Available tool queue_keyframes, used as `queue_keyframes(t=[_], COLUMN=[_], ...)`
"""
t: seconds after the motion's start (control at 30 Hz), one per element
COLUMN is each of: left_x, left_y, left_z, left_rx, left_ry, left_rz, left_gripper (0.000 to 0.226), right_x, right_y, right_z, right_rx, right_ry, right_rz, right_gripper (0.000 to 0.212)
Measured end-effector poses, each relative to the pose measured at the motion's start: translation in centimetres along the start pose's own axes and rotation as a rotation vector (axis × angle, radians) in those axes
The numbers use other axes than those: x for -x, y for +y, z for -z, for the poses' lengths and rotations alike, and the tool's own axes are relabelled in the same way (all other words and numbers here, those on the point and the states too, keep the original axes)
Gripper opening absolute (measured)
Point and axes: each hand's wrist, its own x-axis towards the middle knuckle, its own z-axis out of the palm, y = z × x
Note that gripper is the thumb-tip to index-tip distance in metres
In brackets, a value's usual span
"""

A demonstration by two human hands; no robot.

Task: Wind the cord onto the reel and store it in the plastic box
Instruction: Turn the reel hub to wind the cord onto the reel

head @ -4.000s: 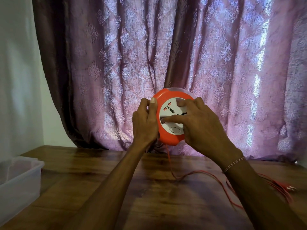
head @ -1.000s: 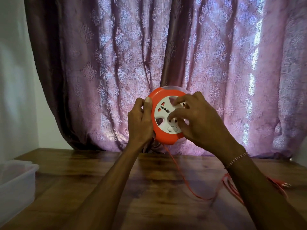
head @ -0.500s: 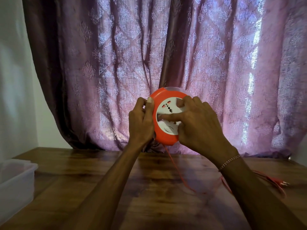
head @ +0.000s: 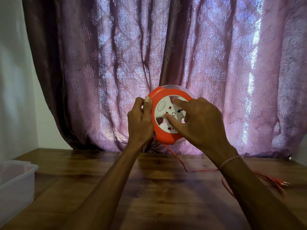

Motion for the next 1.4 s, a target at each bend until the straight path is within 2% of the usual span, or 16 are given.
queue_keyframes(t=[0.07, 0.1, 0.2, 0.3, 0.53, 0.63, 0.77, 0.87, 0.97, 1.13, 1.23, 1.27, 1.4], left_x=[-0.1, -0.1, -0.2, -0.2, -0.2, -0.2, -0.1, -0.1, 0.0, -0.2, -0.3, -0.3, -0.2], left_y=[0.0, 0.0, 0.0, -0.2, -0.4, -0.4, -0.2, 0.0, -0.1, -0.1, -0.1, -0.1, 0.0], left_z=[0.1, 0.1, 0.2, 0.1, 0.1, 0.0, 0.1, 0.1, 0.0, -0.1, 0.1, 0.2, 0.2], left_rx=[0.001, 0.002, 0.004, -0.004, -0.015, -0.027, -0.021, -0.023, -0.023, -0.01, -0.01, -0.012, -0.01], left_ry=[0.001, 0.001, 0.007, 0.005, -0.002, 0.007, 0.018, 0.013, 0.008, 0.048, 0.042, 0.035, 0.024], left_rz=[-0.002, -0.009, -0.023, -0.01, -0.038, -0.052, -0.03, -0.02, -0.001, 0.023, 0.01, 0.006, -0.013], left_gripper=[0.039, 0.039, 0.037, 0.037, 0.036, 0.036, 0.038, 0.038, 0.04, 0.044, 0.042, 0.041, 0.039], right_x=[-0.2, -0.3, -0.4, -0.3, 0.0, 0.2, 0.7, 0.7, 0.7, 0.5, 0.1, 0.0, -0.2], right_y=[0.6, 1.0, 1.3, 0.6, 0.3, 0.4, 0.0, -0.6, -0.8, -0.2, 0.4, 0.8, 1.0], right_z=[0.2, 0.3, 0.2, 0.2, -0.3, -0.4, -1.0, -1.3, -1.4, -1.2, -0.8, -0.6, -0.2], right_rx=[-0.023, -0.035, -0.058, 0.016, 0.157, 0.19, 0.15, 0.047, -0.015, 0.047, -0.056, -0.074, -0.006], right_ry=[0.026, -0.01, -0.255, -0.333, -0.222, -0.2, -0.137, -0.062, -0.041, -0.057, 0.023, 0.001, -0.261], right_rz=[0.107, 0.172, 0.244, 0.211, 0.242, 0.206, 0.055, -0.123, -0.159, -0.053, 0.128, 0.194, 0.261], right_gripper=[0.024, 0.022, 0.049, 0.057, 0.044, 0.05, 0.052, 0.064, 0.069, 0.061, 0.027, 0.019, 0.048])
